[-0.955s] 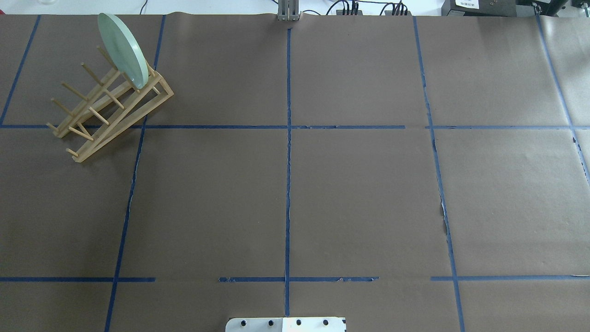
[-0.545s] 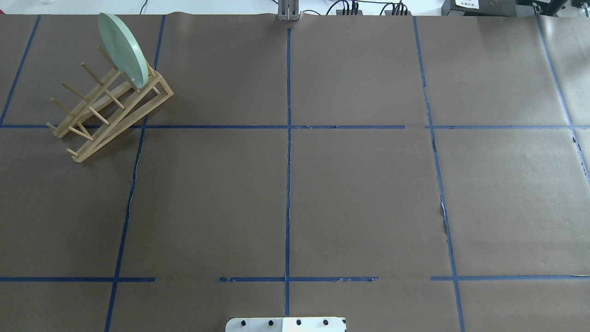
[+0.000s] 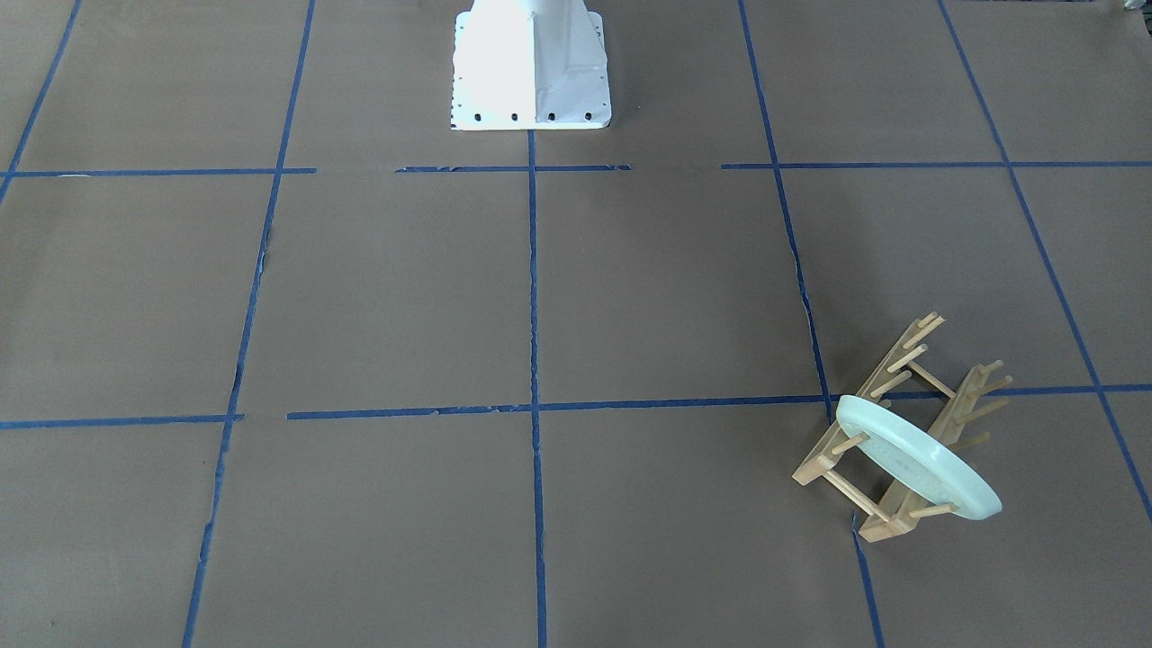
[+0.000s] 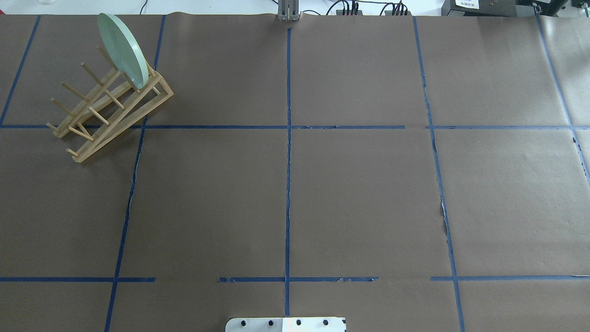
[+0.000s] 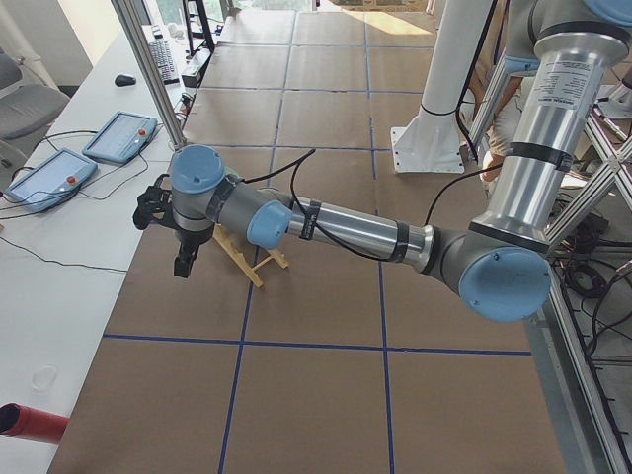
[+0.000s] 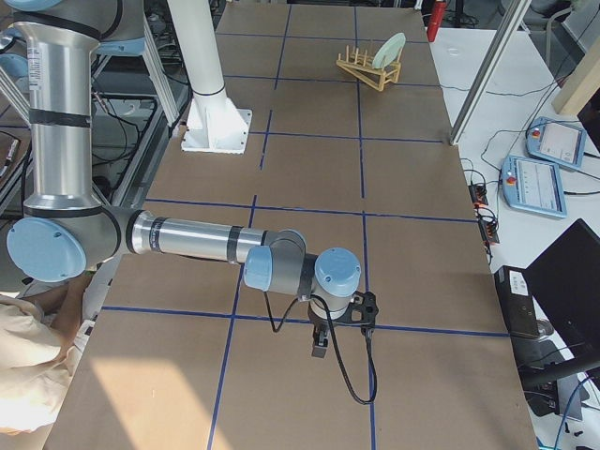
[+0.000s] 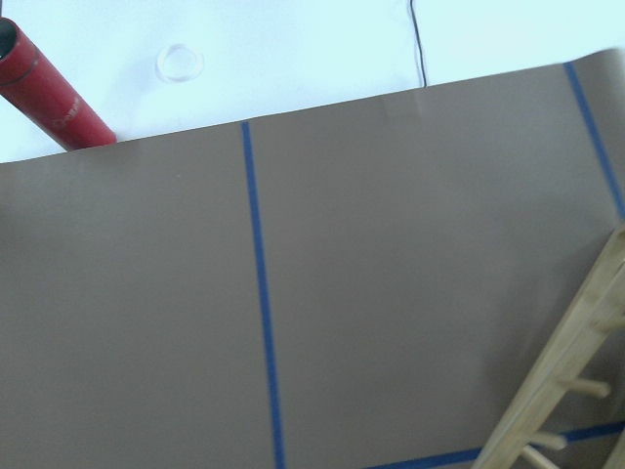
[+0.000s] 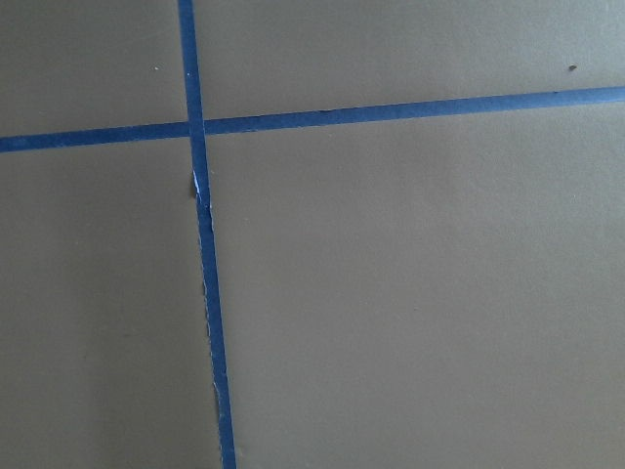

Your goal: Place plate on table

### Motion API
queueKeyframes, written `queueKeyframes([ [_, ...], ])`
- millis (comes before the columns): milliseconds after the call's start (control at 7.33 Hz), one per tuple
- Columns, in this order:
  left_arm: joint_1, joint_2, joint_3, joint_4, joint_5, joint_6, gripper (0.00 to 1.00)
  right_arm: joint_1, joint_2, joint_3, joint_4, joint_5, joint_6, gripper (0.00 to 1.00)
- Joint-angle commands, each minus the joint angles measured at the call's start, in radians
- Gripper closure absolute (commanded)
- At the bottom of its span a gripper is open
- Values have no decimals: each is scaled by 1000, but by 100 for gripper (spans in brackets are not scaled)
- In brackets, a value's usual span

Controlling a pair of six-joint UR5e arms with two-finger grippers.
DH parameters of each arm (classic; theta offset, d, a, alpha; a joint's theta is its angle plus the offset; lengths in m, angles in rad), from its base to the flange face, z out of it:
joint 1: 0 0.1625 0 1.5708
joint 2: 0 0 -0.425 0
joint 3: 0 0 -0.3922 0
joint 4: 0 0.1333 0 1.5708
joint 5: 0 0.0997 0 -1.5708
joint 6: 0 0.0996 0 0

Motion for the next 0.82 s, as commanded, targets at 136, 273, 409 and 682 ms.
queueKeyframes([
  [136, 222, -171, 113, -368, 62, -788, 0, 0, 0, 0, 0, 0, 0, 0],
  [273, 292, -179, 122, -468, 210, -1014, 0, 0, 0, 0, 0, 0, 0, 0],
  [409, 325, -193, 171, -559, 301, -1200, 0, 0, 0, 0, 0, 0, 0, 0],
  [682, 345, -217, 219, -575, 344, -1303, 18, 0, 0, 0, 0, 0, 0, 0],
])
